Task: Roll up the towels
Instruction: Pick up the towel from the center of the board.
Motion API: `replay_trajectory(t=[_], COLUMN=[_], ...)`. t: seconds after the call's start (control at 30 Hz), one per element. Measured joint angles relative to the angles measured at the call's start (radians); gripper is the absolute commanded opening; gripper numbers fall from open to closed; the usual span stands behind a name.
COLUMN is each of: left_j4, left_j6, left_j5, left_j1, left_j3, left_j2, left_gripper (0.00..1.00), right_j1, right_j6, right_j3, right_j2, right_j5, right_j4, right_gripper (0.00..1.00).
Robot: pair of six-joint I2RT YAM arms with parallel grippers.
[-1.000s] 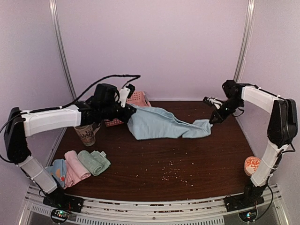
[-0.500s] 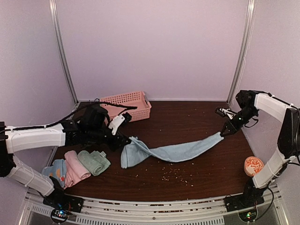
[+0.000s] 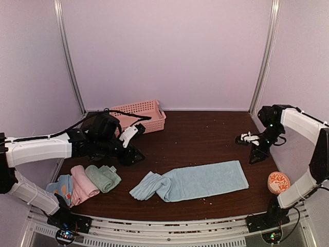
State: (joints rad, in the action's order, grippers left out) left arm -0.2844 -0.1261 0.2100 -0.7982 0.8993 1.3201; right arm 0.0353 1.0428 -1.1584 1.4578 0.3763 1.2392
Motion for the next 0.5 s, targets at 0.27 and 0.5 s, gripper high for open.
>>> replay_trajectory(t=[0.27,0.5], left_j4=[0.06,0.075], left_j6=[-0.068,-0.104], left_j5=[-0.008,-0.01], left_j1=[0.001,0.001], left_j3=[-0.011,-0.008], left_j2=[0.076,0.111], left_gripper=[0.43,0.42], right_j1=[0.166,0.257], right_j6=[0.169,0.192], right_j3=[0.369,0.477], right_j2=[-0.131,-0.164], right_j5=[-0.146,-0.212], right_j4=[-0.08,-0.232], right_gripper=[0.42,0.4])
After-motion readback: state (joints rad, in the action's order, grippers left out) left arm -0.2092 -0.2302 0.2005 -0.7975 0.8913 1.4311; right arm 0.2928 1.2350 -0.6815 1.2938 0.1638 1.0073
